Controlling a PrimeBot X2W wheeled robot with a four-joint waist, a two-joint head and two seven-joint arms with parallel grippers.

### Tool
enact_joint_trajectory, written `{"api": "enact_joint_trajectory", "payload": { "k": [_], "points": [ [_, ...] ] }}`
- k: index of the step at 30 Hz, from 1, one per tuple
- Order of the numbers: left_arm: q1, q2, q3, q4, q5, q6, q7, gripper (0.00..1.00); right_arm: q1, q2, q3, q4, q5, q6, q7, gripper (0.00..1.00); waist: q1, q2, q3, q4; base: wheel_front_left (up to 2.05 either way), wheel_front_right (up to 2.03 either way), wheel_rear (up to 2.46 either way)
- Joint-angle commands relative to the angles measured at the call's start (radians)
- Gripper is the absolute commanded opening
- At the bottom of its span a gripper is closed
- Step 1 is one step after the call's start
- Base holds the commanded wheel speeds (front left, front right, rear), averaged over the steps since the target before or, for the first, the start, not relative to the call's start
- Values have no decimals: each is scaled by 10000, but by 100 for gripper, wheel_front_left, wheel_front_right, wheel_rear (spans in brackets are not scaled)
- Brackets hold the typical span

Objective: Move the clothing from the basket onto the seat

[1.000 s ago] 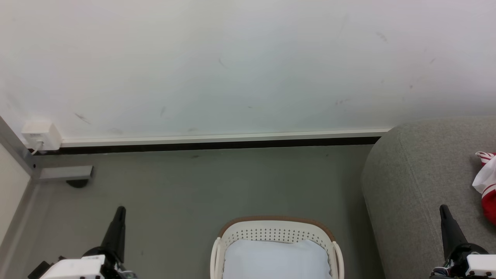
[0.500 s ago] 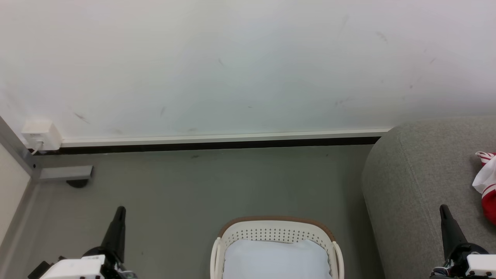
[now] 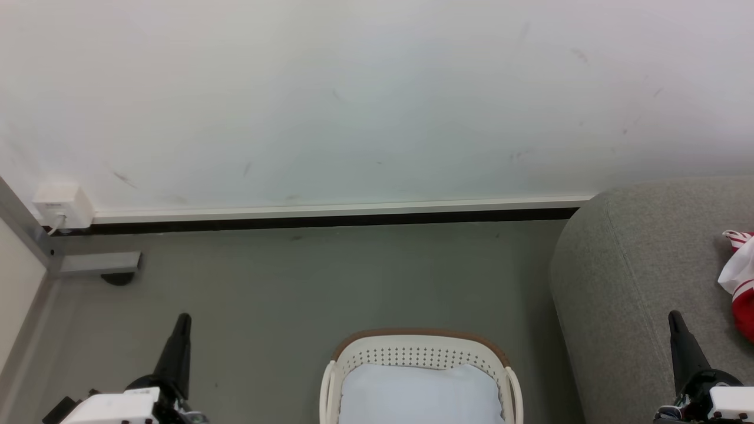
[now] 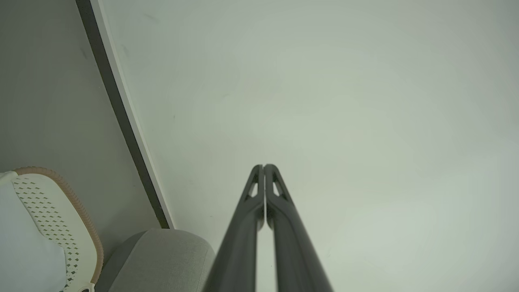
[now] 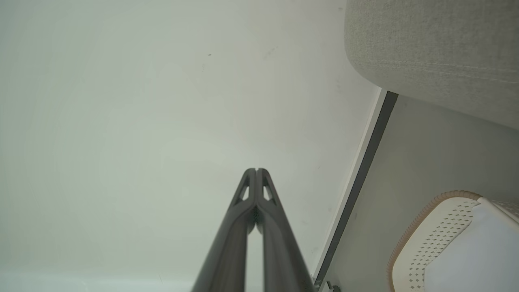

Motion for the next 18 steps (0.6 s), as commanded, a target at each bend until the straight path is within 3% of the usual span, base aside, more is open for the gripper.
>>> {"api": "enact_joint_trajectory", "payload": {
  "k": [1, 18],
  "points": [
    [-54, 20, 22, -17, -120, -49, 52, 0, -66, -61, -36, -61, 11, -21, 46, 0, 0, 0, 0, 0, 0, 0, 0],
    [-54, 20, 21, -16, -119, -49, 52, 0, -65, -59, -35, -62, 12, -21, 45, 0, 0, 0, 0, 0, 0, 0, 0]
  ]
}}
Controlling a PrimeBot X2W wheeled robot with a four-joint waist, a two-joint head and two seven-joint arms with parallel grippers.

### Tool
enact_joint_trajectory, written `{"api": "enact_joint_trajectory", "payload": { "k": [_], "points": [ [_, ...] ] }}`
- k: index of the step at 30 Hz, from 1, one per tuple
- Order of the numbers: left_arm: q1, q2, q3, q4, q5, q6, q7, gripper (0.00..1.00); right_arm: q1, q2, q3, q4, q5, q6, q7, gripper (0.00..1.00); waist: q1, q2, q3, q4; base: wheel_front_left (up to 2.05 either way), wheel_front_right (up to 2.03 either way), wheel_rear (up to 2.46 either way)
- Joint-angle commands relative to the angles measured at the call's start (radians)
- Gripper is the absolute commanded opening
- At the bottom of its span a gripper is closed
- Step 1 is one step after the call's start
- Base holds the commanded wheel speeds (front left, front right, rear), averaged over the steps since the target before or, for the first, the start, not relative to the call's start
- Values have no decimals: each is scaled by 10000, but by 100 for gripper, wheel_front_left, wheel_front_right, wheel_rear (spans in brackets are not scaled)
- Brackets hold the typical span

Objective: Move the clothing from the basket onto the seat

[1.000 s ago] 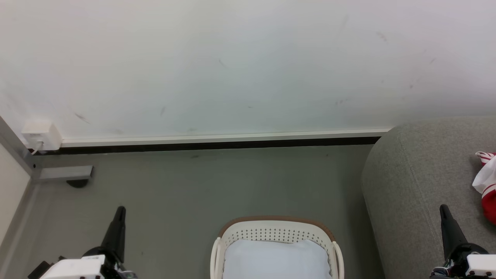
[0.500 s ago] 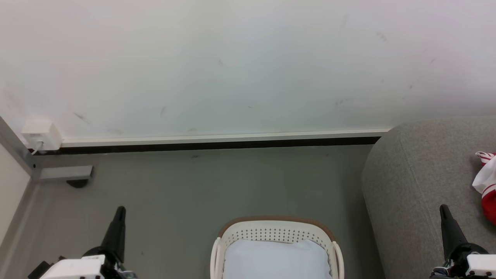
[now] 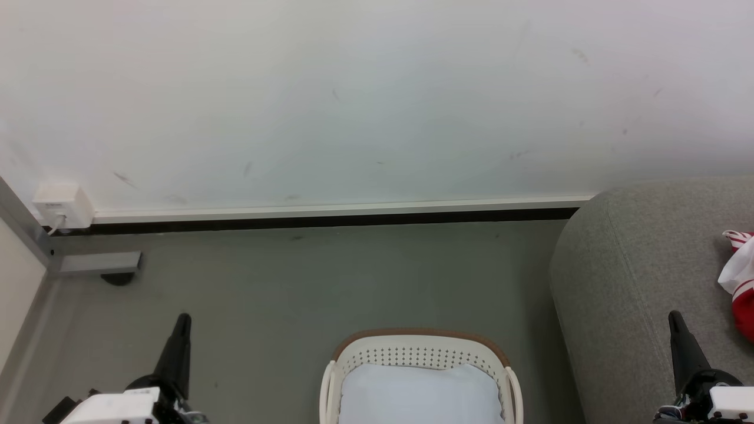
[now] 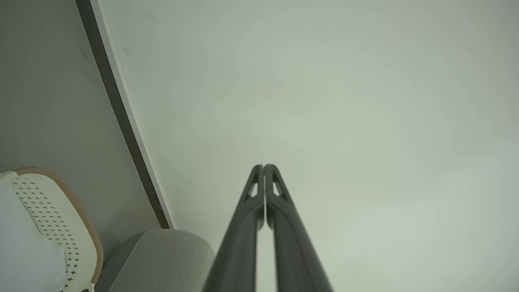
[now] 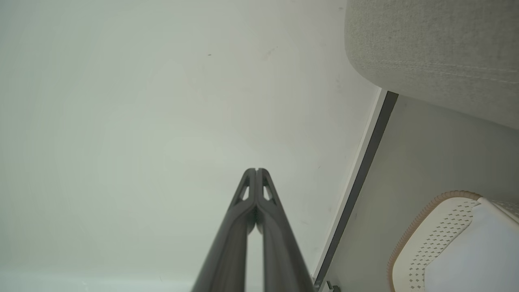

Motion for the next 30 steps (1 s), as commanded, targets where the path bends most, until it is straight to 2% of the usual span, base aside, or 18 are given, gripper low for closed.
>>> {"api": "enact_joint_trajectory", "payload": {
  "k": [1, 30],
  "points": [
    [-54, 20, 17, -15, -121, -49, 52, 0, -64, -61, -35, -62, 12, -21, 45, 0, 0, 0, 0, 0, 0, 0, 0],
    [-53, 20, 16, -15, -122, -48, 49, 0, -63, -59, -34, -60, 11, -21, 44, 0, 0, 0, 0, 0, 0, 0, 0]
  ]
}}
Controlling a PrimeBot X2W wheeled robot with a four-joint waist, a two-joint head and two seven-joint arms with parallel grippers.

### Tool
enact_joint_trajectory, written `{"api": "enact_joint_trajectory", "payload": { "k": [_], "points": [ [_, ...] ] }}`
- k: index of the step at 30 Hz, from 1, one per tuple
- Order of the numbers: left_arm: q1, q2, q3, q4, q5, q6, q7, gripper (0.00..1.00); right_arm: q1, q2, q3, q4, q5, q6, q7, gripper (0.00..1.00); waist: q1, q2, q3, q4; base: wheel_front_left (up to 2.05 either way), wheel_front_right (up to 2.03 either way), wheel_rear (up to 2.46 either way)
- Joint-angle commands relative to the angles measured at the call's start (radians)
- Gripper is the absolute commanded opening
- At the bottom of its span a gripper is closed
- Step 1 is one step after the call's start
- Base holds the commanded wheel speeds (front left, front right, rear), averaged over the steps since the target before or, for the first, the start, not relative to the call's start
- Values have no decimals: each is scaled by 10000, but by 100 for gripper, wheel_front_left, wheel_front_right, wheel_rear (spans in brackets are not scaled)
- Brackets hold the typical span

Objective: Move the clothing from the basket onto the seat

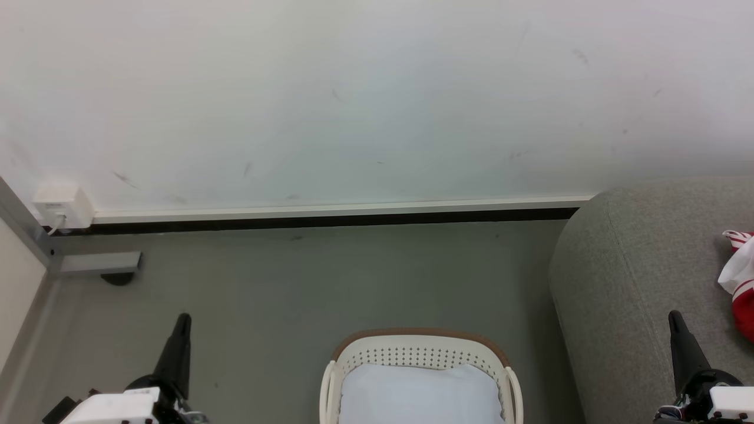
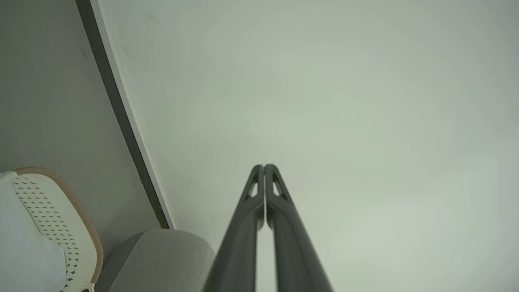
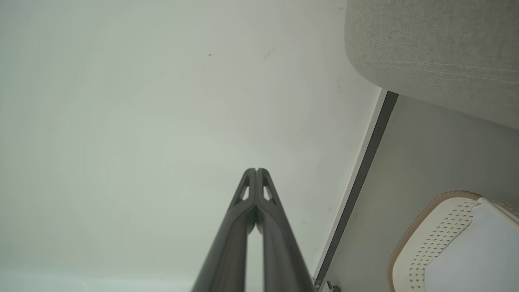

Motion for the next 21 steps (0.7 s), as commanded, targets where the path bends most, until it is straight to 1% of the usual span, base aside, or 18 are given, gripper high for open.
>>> {"api": "enact_joint_trajectory", "payload": {
  "k": [1, 21],
  "points": [
    [-53, 20, 18, -17, -120, -46, 49, 0, -62, -57, -34, -58, 9, -21, 44, 0, -1, 0, 0, 0, 0, 0, 0],
    [-53, 20, 18, -18, -121, -46, 48, 0, -61, -58, -33, -58, 9, -21, 44, 0, -1, 0, 0, 0, 0, 0, 0]
  ]
}}
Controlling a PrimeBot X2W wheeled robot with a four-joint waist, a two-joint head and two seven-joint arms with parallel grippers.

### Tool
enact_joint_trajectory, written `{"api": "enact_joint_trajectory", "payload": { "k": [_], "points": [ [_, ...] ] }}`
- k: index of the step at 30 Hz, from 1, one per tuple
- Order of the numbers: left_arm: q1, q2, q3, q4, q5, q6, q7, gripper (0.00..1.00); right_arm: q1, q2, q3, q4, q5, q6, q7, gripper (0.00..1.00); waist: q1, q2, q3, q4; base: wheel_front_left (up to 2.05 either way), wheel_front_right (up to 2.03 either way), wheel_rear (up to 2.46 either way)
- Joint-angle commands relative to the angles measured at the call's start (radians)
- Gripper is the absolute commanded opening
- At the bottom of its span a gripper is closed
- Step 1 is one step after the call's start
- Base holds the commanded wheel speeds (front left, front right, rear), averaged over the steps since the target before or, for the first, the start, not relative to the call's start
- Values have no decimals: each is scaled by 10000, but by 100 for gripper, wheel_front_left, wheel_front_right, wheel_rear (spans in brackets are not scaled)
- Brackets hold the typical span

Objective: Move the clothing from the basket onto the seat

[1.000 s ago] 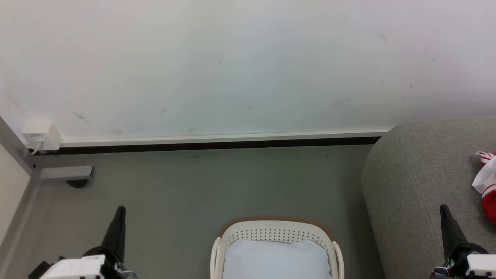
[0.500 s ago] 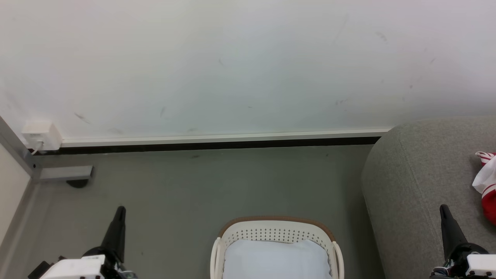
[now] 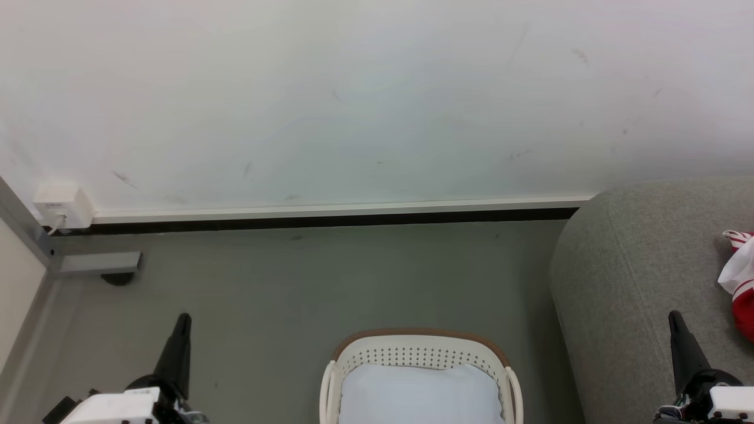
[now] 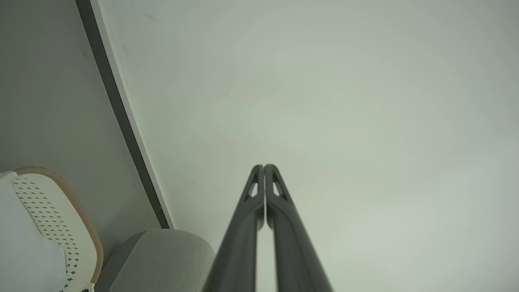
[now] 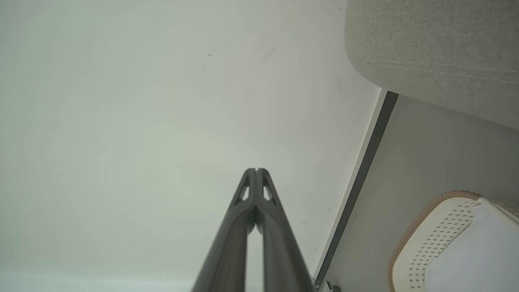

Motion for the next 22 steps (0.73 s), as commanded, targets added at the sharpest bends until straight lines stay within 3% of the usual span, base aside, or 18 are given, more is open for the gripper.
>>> {"api": "enact_joint_trajectory", "payload": {
  "k": [1, 22],
  "points": [
    [-53, 20, 18, -18, -121, -46, 48, 0, -60, -58, -33, -59, 9, -21, 44, 0, 0, 0, 0, 0, 0, 0, 0],
    [-53, 20, 17, -16, -123, -46, 47, 0, -61, -58, -32, -59, 8, -21, 43, 0, 0, 0, 0, 0, 0, 0, 0]
  ]
}}
